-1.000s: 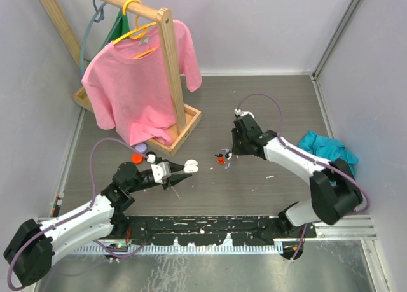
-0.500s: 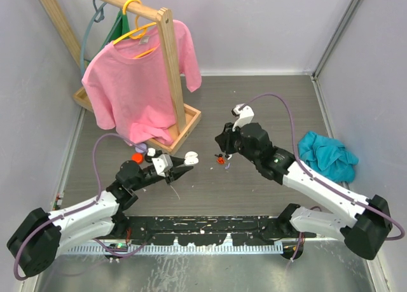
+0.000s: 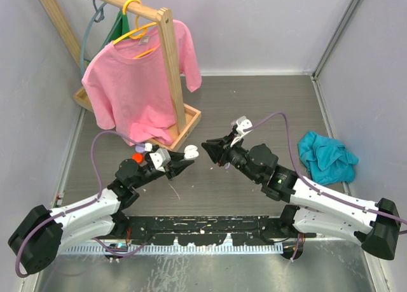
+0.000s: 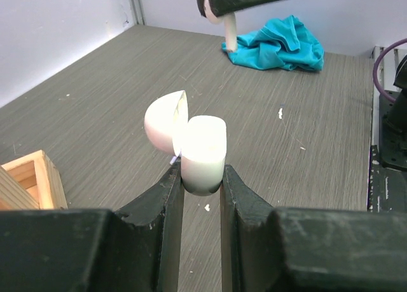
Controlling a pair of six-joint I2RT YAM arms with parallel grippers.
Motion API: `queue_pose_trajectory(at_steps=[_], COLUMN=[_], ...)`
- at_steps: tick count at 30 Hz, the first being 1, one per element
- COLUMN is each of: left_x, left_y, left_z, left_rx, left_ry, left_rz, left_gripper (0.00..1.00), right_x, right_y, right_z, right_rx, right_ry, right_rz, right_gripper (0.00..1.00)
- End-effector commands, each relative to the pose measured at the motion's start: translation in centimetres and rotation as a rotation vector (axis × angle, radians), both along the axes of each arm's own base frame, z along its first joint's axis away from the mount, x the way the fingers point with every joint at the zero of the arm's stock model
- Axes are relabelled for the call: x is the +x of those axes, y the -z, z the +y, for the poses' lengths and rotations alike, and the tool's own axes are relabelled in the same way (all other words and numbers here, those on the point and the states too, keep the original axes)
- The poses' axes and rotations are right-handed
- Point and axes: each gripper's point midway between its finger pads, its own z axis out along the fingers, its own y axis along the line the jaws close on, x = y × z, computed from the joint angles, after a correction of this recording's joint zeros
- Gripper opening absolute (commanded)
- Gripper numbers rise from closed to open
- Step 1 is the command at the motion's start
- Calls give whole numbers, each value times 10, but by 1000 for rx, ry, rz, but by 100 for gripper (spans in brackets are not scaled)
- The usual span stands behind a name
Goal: Insert the wireless bluetooth earbuds into the charging case
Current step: Place the earbud in the charging case.
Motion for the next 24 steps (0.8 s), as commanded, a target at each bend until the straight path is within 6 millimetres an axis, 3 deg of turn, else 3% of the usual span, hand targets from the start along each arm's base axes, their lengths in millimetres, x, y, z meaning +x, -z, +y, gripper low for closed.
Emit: queue_pose_trajectory(at_steps=[1,12,24], left_x=[2,-3,-11], left_y=[-51,-61,-64], left_z=[-2,-6,-10], left_rx=[-120,-152,-162], left_ry=[-3,37,75], left_rz=[-96,-92,-91], left_gripper=[0,0,0], right_x=[-10,-29,-28], right_y=[-43,-39,-33], right_z=[9,37,45], right_rx=[141,149,143], right_ry=[-28,-99,-92], right_rz=[-129,-189,-205], right_gripper=[17,17,17])
